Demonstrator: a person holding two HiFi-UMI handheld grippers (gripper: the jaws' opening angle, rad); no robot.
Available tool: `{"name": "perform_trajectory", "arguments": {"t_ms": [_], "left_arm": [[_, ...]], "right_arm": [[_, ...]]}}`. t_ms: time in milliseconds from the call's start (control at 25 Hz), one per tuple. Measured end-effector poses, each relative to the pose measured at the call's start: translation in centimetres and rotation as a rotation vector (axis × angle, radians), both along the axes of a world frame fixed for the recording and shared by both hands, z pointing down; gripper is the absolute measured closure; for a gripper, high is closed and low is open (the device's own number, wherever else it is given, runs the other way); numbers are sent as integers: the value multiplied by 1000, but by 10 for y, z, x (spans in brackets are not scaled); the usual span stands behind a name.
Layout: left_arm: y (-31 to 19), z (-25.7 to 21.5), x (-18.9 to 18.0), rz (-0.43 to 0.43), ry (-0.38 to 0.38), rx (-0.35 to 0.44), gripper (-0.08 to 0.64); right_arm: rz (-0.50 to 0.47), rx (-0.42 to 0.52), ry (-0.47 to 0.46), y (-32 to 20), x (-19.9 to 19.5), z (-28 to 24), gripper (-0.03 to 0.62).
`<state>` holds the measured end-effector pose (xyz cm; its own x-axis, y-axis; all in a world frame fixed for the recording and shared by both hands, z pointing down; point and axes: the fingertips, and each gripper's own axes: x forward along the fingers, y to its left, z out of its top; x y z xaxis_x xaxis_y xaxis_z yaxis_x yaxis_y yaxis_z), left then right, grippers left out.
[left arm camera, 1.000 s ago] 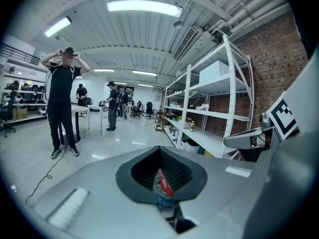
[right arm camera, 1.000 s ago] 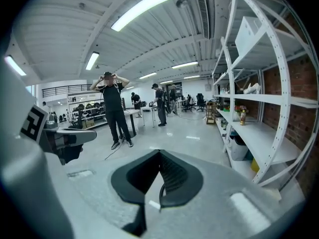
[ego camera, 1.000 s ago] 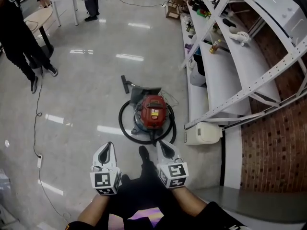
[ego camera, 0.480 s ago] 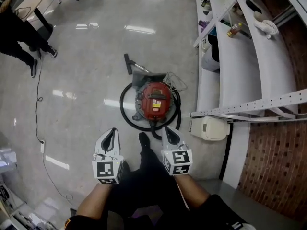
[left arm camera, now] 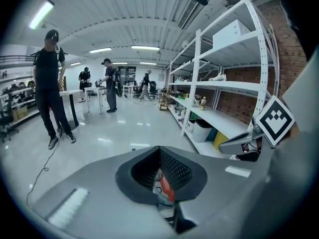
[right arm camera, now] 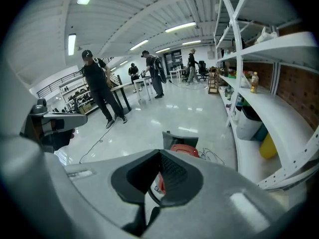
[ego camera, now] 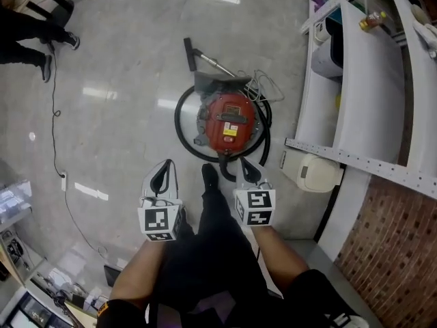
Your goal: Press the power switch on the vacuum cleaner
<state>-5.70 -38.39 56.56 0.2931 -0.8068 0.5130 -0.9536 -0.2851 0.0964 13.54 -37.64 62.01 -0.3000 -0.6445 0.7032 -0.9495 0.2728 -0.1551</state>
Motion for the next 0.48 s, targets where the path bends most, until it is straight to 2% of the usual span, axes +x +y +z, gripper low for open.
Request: {"name": "perform_trajectory", "arguments": {"t_ms": [280, 480], "left_arm": [[-12, 61, 12, 14, -54, -110, 546], [-13, 106, 14, 24, -87, -189, 546]], "right_arm": [[-33, -89, 18, -10, -1, 57, 600], [-18, -158, 41, -10, 3, 101, 600]]}}
